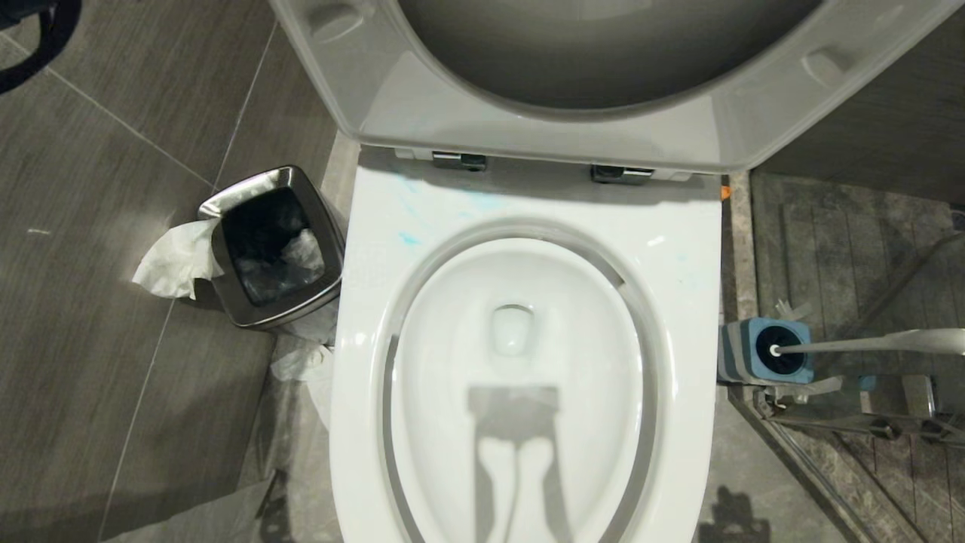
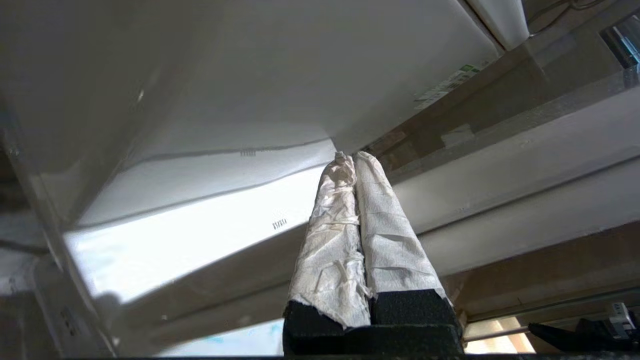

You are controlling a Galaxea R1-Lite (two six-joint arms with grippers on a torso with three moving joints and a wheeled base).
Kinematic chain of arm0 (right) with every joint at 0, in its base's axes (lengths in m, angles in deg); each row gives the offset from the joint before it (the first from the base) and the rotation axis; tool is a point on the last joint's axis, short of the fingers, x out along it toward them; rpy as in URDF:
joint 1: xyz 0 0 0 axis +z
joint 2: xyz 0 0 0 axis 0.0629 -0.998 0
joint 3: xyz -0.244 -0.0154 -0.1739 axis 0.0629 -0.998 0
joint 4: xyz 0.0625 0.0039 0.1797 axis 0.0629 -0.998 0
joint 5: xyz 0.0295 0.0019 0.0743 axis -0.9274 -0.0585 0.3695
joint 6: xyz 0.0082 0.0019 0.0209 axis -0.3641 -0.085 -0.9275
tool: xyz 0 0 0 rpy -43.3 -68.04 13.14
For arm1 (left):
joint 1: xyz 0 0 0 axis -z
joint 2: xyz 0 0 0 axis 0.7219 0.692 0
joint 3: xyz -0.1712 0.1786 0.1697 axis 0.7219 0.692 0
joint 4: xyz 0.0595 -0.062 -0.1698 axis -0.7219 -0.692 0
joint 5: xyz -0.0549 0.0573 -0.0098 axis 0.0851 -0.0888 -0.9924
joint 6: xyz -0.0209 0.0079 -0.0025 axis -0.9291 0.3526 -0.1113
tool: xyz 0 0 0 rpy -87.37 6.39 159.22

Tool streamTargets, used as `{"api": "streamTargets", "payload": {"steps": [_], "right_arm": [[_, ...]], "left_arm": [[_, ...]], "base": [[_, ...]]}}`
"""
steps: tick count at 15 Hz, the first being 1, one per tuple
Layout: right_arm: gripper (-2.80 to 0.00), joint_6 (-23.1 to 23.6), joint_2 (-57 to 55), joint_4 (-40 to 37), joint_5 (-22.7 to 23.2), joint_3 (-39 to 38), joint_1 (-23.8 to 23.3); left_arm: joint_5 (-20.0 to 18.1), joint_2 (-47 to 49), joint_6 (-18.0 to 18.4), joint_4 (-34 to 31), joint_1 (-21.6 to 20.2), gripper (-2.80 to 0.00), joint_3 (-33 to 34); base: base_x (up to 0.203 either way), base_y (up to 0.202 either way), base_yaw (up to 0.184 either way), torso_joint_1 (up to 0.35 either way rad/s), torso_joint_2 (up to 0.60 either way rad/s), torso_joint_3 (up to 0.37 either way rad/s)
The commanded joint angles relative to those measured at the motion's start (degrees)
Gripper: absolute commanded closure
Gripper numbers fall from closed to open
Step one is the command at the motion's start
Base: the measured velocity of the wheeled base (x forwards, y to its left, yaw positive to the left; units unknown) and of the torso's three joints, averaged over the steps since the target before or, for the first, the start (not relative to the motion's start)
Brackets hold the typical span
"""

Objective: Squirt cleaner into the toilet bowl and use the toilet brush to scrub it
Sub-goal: Close the toilet lid

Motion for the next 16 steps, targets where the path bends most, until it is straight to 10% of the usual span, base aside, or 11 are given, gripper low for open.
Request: {"api": "streamTargets", "payload": {"steps": [1,16], "right_arm": [[0.00,0.0,0.0,0.0,0.0,0.0,0.0],[0.00,0.0,0.0,0.0,0.0,0.0,0.0]], "left_arm": [[-0.1,-2.7,0.0,-2.6,-0.2,0.00,0.9],[-4.3,-10.9,0.0,-10.1,-0.5,0.00,6.4]], "base": [[0.000,0.000,0.000,0.000,0.00,0.000],[0.000,0.000,0.000,0.000,0.00,0.009]]}}
